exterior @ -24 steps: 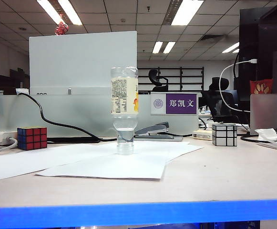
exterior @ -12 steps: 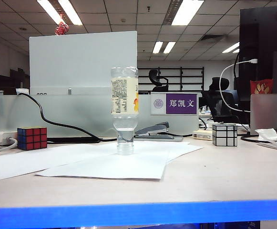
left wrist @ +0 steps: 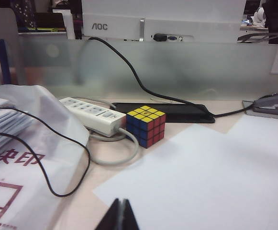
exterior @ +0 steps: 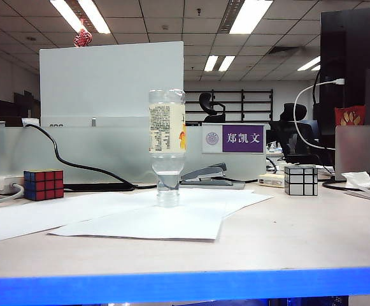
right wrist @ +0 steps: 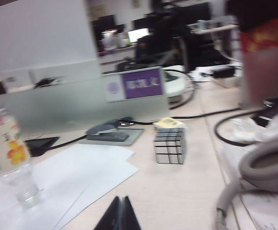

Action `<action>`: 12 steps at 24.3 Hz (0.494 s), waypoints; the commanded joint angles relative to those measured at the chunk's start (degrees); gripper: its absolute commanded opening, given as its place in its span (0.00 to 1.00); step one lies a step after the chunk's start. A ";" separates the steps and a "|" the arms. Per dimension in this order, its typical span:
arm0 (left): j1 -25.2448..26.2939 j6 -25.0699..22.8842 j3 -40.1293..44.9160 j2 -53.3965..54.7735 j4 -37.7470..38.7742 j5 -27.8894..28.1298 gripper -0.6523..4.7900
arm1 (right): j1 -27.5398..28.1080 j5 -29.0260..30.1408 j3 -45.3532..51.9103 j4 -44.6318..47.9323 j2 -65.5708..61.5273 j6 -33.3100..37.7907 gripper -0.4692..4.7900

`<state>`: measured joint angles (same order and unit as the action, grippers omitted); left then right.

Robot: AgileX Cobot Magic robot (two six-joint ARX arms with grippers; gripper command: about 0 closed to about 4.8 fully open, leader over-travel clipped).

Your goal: Flip the plastic bottle upside down.

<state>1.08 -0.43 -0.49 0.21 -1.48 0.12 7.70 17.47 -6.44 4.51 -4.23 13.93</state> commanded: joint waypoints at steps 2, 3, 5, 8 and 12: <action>0.15 -0.22 -0.04 -0.09 -0.77 -0.13 0.11 | 1.55 0.11 -0.11 -2.03 3.19 -1.18 0.11; 0.15 -0.22 -0.04 -0.09 -0.74 -0.13 0.11 | 1.55 0.09 -0.09 -2.75 3.61 -1.99 0.11; 0.15 -0.22 -0.04 -0.09 -0.77 -0.15 0.11 | 1.49 -0.02 -0.07 -4.55 4.17 -3.39 0.11; 0.15 -0.22 -0.04 -0.09 -0.74 -0.15 0.11 | 0.61 -3.58 0.46 -5.84 4.15 -5.27 0.11; 0.15 -0.22 -0.04 -0.09 -0.77 -0.13 0.11 | -1.88 -10.49 2.36 -5.53 4.15 -5.42 0.11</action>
<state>1.08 -0.43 -0.49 0.21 -1.50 0.08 6.68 10.20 -4.60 -1.61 -0.16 8.84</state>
